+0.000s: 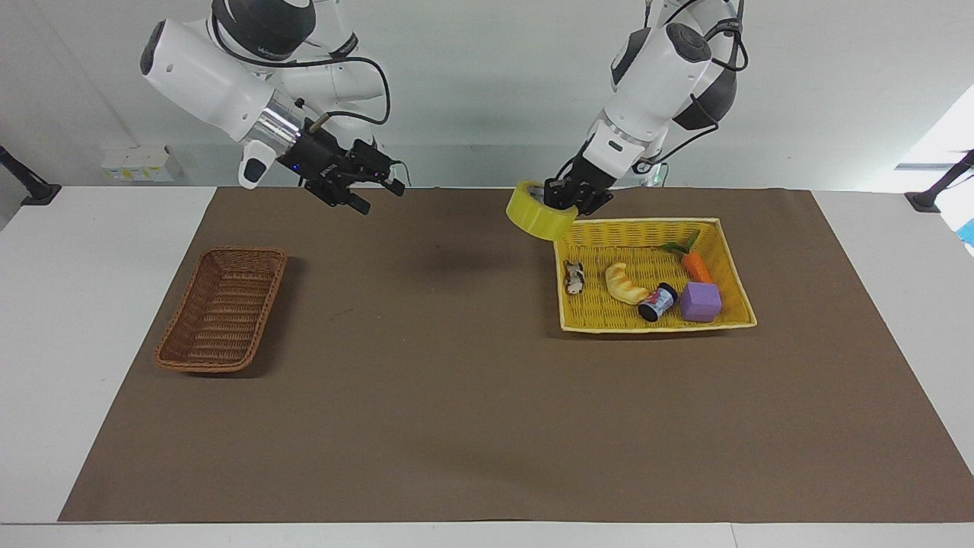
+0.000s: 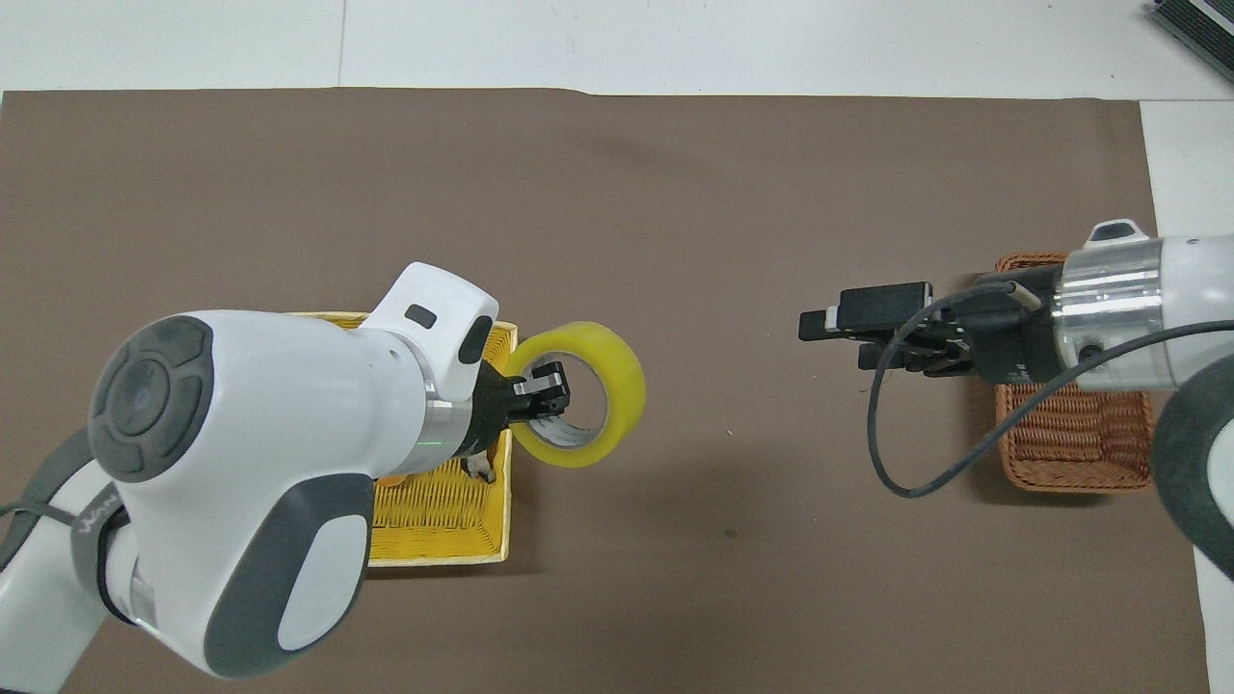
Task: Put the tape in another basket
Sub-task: 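Lift the tape with the left gripper while the right gripper approaches, then grasp the tape roll edge with the right gripper beside the left gripper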
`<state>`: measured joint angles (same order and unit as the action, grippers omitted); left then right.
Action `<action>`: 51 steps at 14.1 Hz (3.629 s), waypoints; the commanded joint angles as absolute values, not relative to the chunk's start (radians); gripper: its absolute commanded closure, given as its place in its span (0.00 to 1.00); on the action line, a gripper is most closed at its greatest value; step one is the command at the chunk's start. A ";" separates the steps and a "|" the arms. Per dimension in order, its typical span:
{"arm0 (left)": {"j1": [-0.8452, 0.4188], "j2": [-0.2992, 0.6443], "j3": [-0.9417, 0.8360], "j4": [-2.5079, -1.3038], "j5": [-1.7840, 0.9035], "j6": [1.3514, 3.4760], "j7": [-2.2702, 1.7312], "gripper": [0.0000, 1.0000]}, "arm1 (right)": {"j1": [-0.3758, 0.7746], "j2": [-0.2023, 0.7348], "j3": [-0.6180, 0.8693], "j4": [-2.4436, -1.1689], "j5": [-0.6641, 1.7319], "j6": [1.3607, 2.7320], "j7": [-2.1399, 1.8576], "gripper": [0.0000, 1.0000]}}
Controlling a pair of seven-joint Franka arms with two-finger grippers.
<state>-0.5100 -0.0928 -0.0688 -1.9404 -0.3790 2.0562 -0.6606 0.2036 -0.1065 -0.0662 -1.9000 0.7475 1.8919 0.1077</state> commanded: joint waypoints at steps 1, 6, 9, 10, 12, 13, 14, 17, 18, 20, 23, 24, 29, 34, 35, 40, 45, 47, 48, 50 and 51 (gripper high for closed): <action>-0.537 -0.034 -0.058 -1.850 -0.394 1.982 -0.683 1.00 | 0.233 -0.126 -0.064 -1.939 0.776 1.948 0.084 0.00; -0.546 0.003 -0.093 -1.827 -0.406 2.036 -0.784 1.00 | 0.287 -0.141 -0.061 -1.966 0.796 1.950 0.054 0.00; -0.551 0.006 -0.097 -1.828 -0.408 2.040 -0.792 1.00 | 0.339 -0.178 -0.061 -2.031 0.796 2.026 0.052 0.00; -0.551 0.008 -0.097 -1.830 -0.408 2.042 -0.793 1.00 | 0.344 -0.193 -0.061 -2.057 0.796 2.040 0.042 0.00; -0.569 0.008 -0.097 -1.836 -0.408 2.040 -0.793 1.00 | 0.344 -0.206 -0.061 -2.077 0.796 2.036 0.020 0.00; -0.571 0.008 -0.097 -1.836 -0.408 2.042 -0.793 1.00 | 0.345 -0.216 -0.061 -2.088 0.796 2.031 0.017 0.00; -0.572 0.008 -0.097 -1.836 -0.408 2.042 -0.793 1.00 | 0.350 -0.225 -0.060 -2.101 0.796 2.033 0.017 0.00; -0.586 0.008 -0.097 -1.839 -0.408 2.046 -0.793 1.00 | 0.353 -0.232 -0.055 -2.106 0.798 2.034 0.017 0.00; -0.600 0.011 -0.097 -1.842 -0.408 2.046 -0.792 1.00 | 0.353 -0.239 -0.054 -2.120 0.798 2.036 0.014 0.00; -0.606 0.028 -0.097 -1.841 -0.407 2.063 -0.792 1.00 | 0.365 -0.242 -0.048 -2.132 0.798 2.043 0.002 0.00; -0.612 0.029 -0.097 -1.832 -0.407 2.088 -0.796 1.00 | 0.367 -0.245 -0.046 -2.134 0.795 2.039 0.011 0.00; -0.612 0.029 -0.097 -1.832 -0.407 2.089 -0.795 1.00 | 0.367 -0.245 -0.046 -2.134 0.789 2.036 0.006 0.00; -0.614 0.031 -0.097 -1.827 -0.407 2.092 -0.790 1.00 | 0.367 -0.245 -0.046 -2.134 0.756 2.036 0.002 0.00; -0.612 0.029 -0.104 -1.804 -0.407 2.083 -0.796 1.00 | 0.370 -0.245 -0.041 -2.134 0.735 2.043 0.009 0.22; -0.612 0.029 -0.104 -1.799 -0.407 2.082 -0.802 1.00 | 0.370 -0.245 -0.040 -2.134 0.729 2.043 0.011 0.24; -0.611 0.026 -0.103 -1.798 -0.407 2.077 -0.808 1.00 | 0.370 -0.242 -0.040 -2.132 0.713 2.065 0.017 0.53; -0.609 0.015 -0.103 -1.798 -0.405 2.075 -0.811 0.01 | 0.367 -0.236 -0.040 -2.123 0.713 2.051 0.060 1.00; -0.609 0.008 -0.103 -1.802 -0.405 2.074 -0.815 0.00 | 0.367 -0.238 -0.040 -2.122 0.713 2.051 0.093 1.00; -0.609 0.008 -0.101 -1.802 -0.405 2.074 -0.816 0.00 | 0.367 -0.238 -0.040 -2.118 0.713 2.049 0.097 1.00; -0.612 -0.001 -0.103 -1.810 -0.405 2.071 -0.847 0.00 | 0.367 -0.239 -0.040 -2.118 0.713 2.048 0.097 1.00; -0.614 -0.015 -0.103 -1.816 -0.406 2.069 -0.874 0.00 | 0.367 -0.239 -0.040 -2.118 0.713 2.048 0.097 1.00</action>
<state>-0.5972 0.0241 -0.1134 -1.7953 -0.3996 2.0828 -0.8319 0.3731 -0.2240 -0.0429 -2.1177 0.7191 2.0413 0.0744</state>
